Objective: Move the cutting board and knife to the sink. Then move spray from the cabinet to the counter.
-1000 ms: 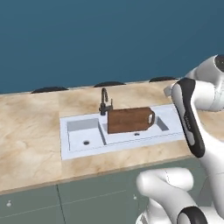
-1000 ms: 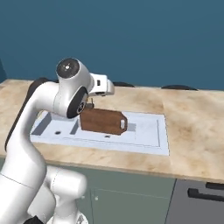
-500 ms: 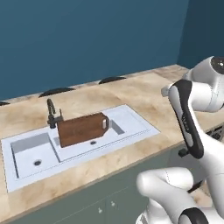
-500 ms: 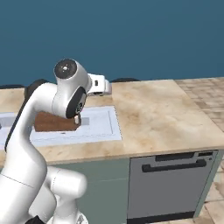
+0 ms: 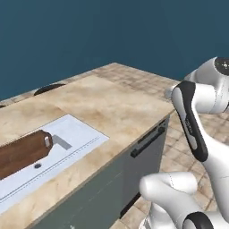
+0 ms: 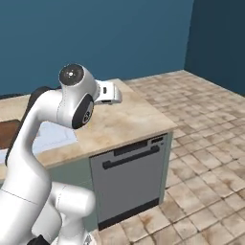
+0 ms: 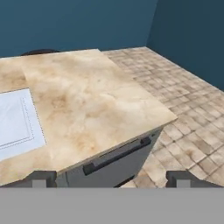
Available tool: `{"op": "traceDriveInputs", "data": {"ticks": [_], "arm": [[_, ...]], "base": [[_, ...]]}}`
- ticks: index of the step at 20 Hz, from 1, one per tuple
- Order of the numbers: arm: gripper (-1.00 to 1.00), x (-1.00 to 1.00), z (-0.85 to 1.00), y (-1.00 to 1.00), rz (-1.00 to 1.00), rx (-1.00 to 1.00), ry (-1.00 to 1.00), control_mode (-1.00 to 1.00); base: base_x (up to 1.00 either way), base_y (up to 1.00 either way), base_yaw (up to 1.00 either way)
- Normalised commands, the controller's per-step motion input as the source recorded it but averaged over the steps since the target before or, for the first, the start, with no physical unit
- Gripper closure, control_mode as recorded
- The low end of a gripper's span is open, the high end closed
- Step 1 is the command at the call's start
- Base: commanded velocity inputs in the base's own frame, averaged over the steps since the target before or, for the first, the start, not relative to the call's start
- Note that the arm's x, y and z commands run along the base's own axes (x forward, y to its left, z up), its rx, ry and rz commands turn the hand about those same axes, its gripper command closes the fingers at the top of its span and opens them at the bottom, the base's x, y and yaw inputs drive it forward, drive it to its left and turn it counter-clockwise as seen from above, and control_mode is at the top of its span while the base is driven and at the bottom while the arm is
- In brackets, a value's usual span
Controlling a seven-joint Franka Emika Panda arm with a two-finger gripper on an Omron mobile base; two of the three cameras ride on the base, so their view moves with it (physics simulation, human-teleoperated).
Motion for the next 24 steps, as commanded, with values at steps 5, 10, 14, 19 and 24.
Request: {"op": "traceDriveInputs", "data": {"ticks": [5,10,14,19,24], "arm": [[-1.0,0.0,0.0,0.0,0.0,0.0,0.0,1.0],[-1.0,0.0,0.0,0.0,0.0,0.0,0.0,1.0],[-1.0,0.0,0.0,0.0,0.0,0.0,0.0,1.0],[-1.0,0.0,0.0,0.0,0.0,0.0,0.0,1.0],[-1.0,0.0,0.0,0.0,0.0,0.0,0.0,1.0]], "base": [[-0.22,-0.56,-0.56],[-0.24,-0.42,-0.57],[-0.24,-0.27,-0.62],[-0.18,-0.22,-0.63],[-0.15,-0.14,-0.65]]}}
